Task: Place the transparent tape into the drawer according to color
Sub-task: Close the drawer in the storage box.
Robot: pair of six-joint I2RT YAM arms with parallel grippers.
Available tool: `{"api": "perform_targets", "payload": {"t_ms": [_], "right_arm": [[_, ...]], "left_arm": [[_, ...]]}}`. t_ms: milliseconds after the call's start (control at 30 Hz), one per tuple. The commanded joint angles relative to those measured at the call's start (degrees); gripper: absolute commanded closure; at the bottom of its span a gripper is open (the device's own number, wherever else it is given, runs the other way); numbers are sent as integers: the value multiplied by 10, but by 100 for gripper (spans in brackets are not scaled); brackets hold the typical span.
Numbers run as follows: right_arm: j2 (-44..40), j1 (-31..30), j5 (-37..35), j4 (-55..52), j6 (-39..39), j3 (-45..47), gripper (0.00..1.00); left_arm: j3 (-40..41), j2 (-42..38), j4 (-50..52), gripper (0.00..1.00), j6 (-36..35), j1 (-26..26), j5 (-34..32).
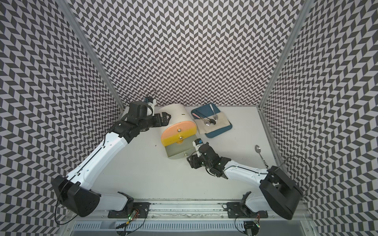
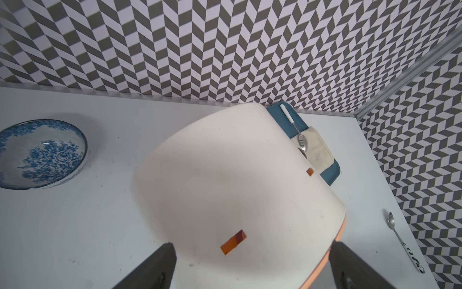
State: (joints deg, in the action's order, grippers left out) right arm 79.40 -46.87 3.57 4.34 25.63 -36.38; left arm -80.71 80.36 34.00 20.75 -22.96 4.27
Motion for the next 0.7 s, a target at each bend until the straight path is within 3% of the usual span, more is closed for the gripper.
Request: {"api": "perform_targets", "payload": {"t_ms": [0, 233, 267, 300, 667], "right_arm": [[24, -5, -36, 61, -2, -23, 39], [71, -8, -36, 94, -2, -46, 39], [76, -8, -41, 101, -1, -50, 50], [82, -8, -44, 104, -1, -52, 53], [132, -13, -76, 154, -12, -85, 61]], "left_arm": [[-15, 9, -1, 0, -21, 10, 32], [5, 16, -2, 0, -29, 29, 47], [5, 19, 0, 0, -31, 31, 49], [8, 21, 1, 0, -32, 32, 51], [6, 36, 18, 0, -50, 35, 64]]}}
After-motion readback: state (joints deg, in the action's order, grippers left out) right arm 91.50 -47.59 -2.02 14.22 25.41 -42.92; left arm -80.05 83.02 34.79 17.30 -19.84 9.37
